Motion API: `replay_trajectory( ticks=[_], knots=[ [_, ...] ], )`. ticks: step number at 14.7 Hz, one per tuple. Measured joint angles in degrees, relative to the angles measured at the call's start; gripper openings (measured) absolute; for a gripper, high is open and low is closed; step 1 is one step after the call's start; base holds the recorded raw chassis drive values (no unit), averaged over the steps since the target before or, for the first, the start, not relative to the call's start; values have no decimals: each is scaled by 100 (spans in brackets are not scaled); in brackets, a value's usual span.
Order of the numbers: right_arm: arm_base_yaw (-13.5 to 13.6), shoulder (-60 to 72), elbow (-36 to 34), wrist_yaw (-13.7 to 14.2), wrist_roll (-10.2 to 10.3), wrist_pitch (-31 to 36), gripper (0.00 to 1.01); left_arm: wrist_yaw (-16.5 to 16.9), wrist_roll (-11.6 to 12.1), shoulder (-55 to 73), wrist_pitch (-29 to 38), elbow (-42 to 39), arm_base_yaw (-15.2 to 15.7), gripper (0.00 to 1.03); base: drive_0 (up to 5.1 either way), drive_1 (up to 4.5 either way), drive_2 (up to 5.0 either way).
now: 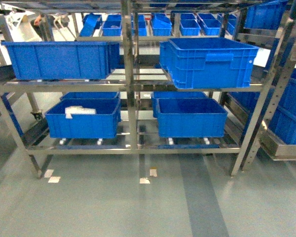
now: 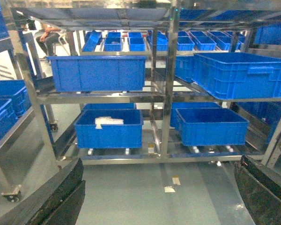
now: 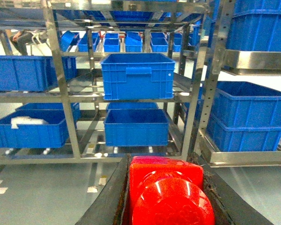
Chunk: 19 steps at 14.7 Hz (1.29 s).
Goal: Pick red block from blue box to shelf
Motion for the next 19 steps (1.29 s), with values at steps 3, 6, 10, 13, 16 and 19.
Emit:
replay_trajectory(
  ticks=[3, 6, 10, 13, 16, 19],
  knots=[
    [0, 0, 0, 2, 0, -2, 28, 4, 0, 0, 17, 0, -4, 98, -56, 77, -190],
    [0, 0, 0, 0, 0, 7, 28, 0, 0, 0, 2, 0, -4, 98, -15, 385, -415],
    [0, 0, 0, 0, 0, -13, 28, 0, 0, 0, 15, 0, -4, 98, 4, 412, -405],
    [0, 0, 0, 0, 0, -2, 28, 0, 0, 0, 4, 0, -4, 98, 5, 415, -406],
    [0, 0, 0, 0, 0, 2, 28, -2, 0, 0, 0, 0, -4, 98, 0, 414, -414],
    [0, 0, 0, 0, 0, 13, 28, -9, 0, 0, 4, 0, -4, 98, -3, 412, -418]
  ],
)
